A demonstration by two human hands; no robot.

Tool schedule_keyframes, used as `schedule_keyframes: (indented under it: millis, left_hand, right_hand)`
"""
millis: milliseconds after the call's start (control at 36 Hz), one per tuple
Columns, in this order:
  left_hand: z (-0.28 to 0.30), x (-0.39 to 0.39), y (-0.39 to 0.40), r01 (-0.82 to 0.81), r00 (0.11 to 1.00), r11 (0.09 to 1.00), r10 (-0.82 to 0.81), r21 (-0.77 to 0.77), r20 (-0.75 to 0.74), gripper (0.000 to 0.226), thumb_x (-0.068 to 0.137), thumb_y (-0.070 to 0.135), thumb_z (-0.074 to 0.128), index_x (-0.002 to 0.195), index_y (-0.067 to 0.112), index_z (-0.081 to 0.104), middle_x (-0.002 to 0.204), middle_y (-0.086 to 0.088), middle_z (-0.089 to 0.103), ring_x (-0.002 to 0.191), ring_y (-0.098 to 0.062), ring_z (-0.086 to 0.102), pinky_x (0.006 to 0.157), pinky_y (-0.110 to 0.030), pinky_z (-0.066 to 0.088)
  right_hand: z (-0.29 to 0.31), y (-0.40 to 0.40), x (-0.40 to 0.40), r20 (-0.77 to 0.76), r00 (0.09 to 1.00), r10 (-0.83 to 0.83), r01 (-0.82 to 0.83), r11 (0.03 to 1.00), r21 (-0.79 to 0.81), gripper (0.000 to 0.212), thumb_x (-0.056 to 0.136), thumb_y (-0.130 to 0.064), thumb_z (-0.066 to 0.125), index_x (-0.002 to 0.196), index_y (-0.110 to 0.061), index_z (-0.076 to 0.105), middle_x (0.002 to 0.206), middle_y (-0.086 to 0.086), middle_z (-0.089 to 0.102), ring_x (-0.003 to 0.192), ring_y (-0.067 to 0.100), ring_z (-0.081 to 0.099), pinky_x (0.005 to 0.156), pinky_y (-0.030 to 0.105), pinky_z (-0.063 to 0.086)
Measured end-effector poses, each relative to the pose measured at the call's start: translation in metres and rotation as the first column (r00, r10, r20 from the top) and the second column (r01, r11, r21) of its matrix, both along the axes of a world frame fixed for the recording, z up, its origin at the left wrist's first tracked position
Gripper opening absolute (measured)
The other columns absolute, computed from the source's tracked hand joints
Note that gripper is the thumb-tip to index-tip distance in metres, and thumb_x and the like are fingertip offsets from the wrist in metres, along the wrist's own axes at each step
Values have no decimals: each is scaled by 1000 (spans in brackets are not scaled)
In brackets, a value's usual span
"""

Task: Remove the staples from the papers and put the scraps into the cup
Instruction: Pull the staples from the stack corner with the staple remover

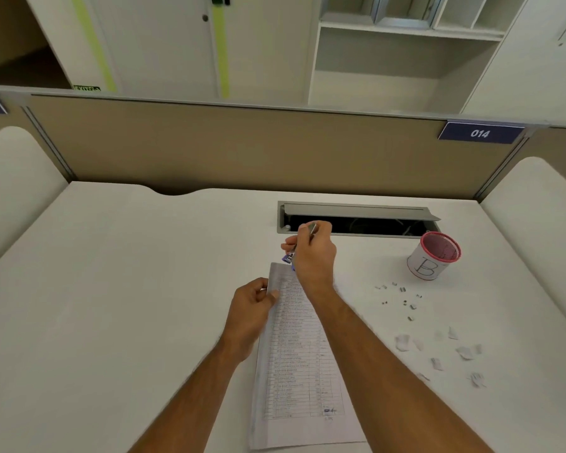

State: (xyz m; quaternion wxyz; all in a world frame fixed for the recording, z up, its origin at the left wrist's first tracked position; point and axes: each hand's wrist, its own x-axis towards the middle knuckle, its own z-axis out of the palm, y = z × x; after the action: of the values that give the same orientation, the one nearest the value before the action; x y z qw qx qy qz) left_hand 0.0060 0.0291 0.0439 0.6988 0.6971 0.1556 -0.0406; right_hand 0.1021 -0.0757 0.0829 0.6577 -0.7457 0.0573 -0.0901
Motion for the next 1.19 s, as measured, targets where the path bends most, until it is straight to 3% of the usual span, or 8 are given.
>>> schedule_keyframes:
  millis: [194,444,833,944,1111,1194]
  left_hand:
    - [8,-8,-3,10,1000,999,-11,37,14,21,97,26,63,117,19,60,103,-3,78,88,-22,76,82,-43,63]
    - [15,-16,-6,-1,1000,997,-1,73,17,24,97,30,62,118,22,56,105,-3,76,94,-22,74,89,-47,60]
    - [19,-22,-11,31,999,997,-32,71,17,25,98,29,62,120,18,59,106,-2,77,94,-21,75,89,-46,60]
    - [17,-22,-12,26,999,997,-28,77,25,25,98,30,62,120,19,56,104,-1,77,92,-20,75,87,-45,61]
    - [15,-19,-15,12,999,997,-15,72,43,31,96,32,64,124,28,50,105,3,76,89,-14,75,80,-33,62]
    - [15,-17,-16,22,999,996,-24,81,33,31,97,33,63,125,28,51,107,3,76,92,-15,74,84,-36,62]
  right_hand:
    - [-2,5,-11,-3,998,56,-56,977,-204,16,105,-30,42,107,-17,49,82,2,69,70,12,70,52,12,50]
    - [-9,8,-18,-31,998,60,-67,914,-401,25,105,-33,41,95,-13,53,73,-4,56,63,9,54,57,19,45]
    - [-7,9,-21,-46,998,-47,26,927,-375,33,105,-32,42,76,-17,47,62,-8,47,54,6,44,51,16,33]
    - [-7,8,-23,-49,997,-61,40,933,-358,34,105,-34,42,76,-18,47,62,-8,47,55,5,44,51,16,33]
    - [-7,10,-26,-85,994,-64,27,924,-381,36,104,-40,40,81,-14,50,64,-8,48,58,6,46,54,17,33]
    - [-5,9,-27,-85,994,-69,34,936,-351,38,105,-39,40,79,-13,51,64,-7,49,59,6,47,53,18,34]
